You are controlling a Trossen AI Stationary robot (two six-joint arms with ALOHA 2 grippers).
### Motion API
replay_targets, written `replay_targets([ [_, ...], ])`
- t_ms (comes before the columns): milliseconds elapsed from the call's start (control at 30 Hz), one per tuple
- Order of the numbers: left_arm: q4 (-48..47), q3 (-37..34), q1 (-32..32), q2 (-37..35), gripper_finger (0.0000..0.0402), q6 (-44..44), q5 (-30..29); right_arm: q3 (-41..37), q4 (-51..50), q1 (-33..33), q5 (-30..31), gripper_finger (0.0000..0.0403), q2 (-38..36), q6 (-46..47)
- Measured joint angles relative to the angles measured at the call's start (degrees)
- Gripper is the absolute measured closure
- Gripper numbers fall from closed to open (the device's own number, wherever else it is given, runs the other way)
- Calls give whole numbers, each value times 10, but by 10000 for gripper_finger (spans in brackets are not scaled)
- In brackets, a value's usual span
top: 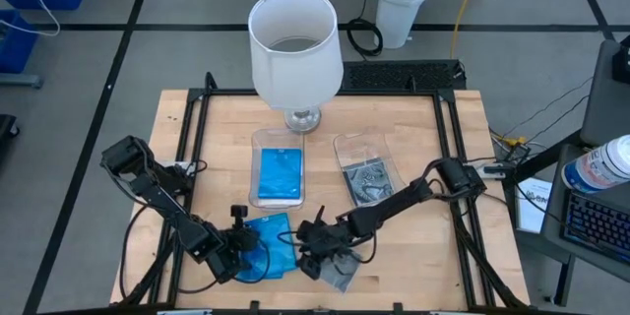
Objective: Pick & place jewel cases by type
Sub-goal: Put the blue CD case into the left transparent bin
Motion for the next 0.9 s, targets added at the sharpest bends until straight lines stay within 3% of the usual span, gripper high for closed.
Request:
replay_targets([
  [200, 0, 0, 0, 0, 394, 0, 0, 2, 65, -1, -33, 177, 46, 28],
  [900, 0, 0, 0, 0, 391, 5, 0, 0, 104, 4, -72, 177, 52, 65],
])
